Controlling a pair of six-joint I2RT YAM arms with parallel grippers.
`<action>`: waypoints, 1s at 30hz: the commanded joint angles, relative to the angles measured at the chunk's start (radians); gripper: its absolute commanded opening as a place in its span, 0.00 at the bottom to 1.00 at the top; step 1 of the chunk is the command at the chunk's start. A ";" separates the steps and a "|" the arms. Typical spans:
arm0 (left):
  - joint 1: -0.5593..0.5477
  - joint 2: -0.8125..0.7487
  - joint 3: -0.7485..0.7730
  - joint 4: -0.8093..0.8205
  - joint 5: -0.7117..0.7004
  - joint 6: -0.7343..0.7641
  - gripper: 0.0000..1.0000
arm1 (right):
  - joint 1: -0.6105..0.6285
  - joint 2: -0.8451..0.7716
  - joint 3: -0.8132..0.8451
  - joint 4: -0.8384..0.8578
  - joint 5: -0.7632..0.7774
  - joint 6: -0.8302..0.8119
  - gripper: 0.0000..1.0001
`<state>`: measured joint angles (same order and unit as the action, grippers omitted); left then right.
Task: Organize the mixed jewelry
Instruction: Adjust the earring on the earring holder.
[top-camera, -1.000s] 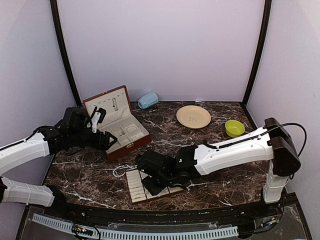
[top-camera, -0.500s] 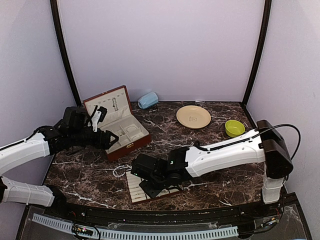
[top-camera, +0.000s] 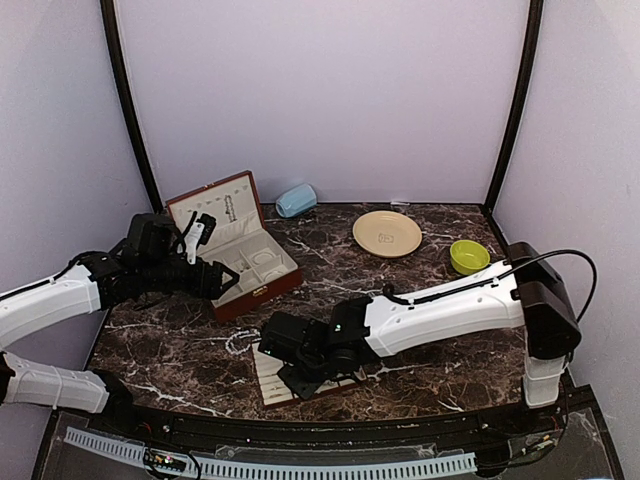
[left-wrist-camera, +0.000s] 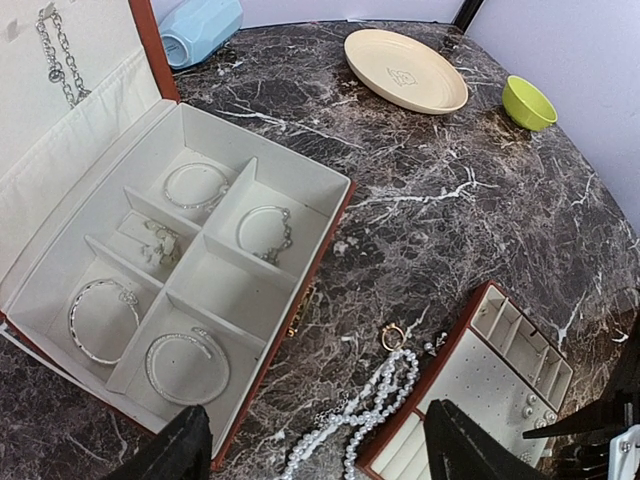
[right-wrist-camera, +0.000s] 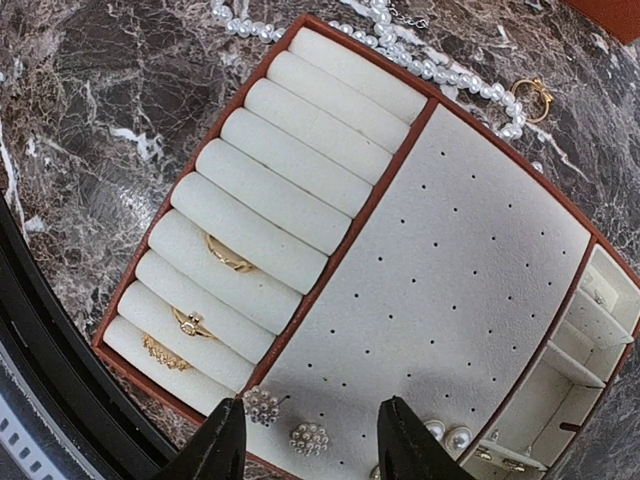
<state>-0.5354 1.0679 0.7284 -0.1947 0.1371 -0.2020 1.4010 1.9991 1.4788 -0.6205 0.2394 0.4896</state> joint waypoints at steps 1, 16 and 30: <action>0.005 0.001 -0.012 0.018 0.013 0.004 0.76 | 0.012 0.025 0.035 -0.016 0.014 -0.005 0.46; 0.005 0.000 -0.014 0.019 0.015 0.003 0.76 | 0.012 0.041 0.063 -0.067 0.070 0.019 0.44; 0.005 0.002 -0.014 0.019 0.019 0.004 0.76 | 0.011 0.052 0.058 -0.057 0.047 0.014 0.41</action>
<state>-0.5354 1.0695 0.7284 -0.1940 0.1421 -0.2020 1.4048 2.0277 1.5249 -0.6827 0.2882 0.5060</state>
